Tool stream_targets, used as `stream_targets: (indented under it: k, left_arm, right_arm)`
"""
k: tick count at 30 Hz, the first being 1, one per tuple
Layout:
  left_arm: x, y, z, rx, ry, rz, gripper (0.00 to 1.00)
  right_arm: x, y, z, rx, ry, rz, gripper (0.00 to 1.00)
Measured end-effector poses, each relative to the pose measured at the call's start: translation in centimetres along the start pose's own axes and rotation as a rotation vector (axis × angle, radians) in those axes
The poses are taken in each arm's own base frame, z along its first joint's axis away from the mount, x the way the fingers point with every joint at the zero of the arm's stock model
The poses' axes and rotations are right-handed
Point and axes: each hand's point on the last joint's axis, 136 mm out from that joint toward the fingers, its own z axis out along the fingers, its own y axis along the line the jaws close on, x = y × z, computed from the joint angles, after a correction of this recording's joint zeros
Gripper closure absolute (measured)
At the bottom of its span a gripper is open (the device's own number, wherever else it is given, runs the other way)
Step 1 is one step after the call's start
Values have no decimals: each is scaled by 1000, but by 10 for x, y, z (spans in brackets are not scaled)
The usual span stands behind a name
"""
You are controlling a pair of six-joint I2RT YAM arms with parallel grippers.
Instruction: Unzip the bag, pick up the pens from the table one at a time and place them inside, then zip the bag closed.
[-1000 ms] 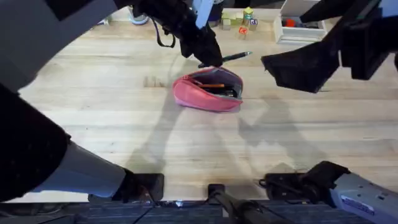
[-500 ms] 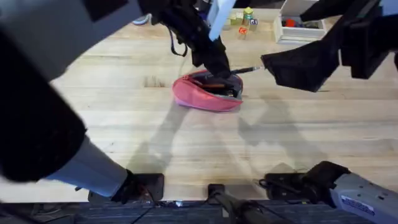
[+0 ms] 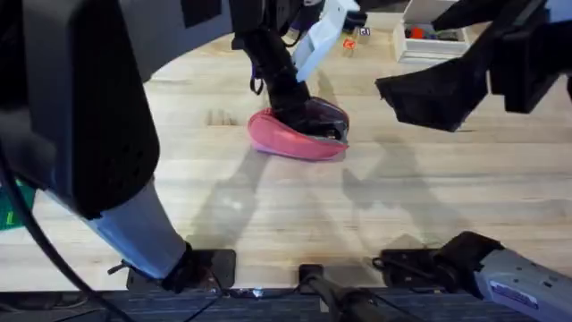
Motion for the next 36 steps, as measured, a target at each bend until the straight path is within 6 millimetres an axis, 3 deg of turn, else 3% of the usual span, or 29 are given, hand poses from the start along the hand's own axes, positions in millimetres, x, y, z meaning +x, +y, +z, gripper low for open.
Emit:
stream_targets:
  k: [5,11,16,17,18,26,36]
  left_arm:
    - [18,7,-1,-53,100,-11,958]
    - [25,13,-2,-88,144,-6,933]
    - [24,11,-1,-84,146,3,172]
    - [25,10,-1,-80,148,0,53]
    - [25,9,-1,-78,151,1,19]
    - [26,3,-8,-61,168,-9,8]
    - [7,1,-49,-109,141,34,6]
  right_arm:
    - [0,0,0,0,0,0,5]
    - [0,0,0,0,0,0,5]
    - [0,0,0,0,0,0,5]
    - [0,0,0,0,0,0,5]
    - [0,0,0,0,0,0,5]
    - [0,0,0,0,0,0,6]
    - [0,0,0,0,0,-5,7]
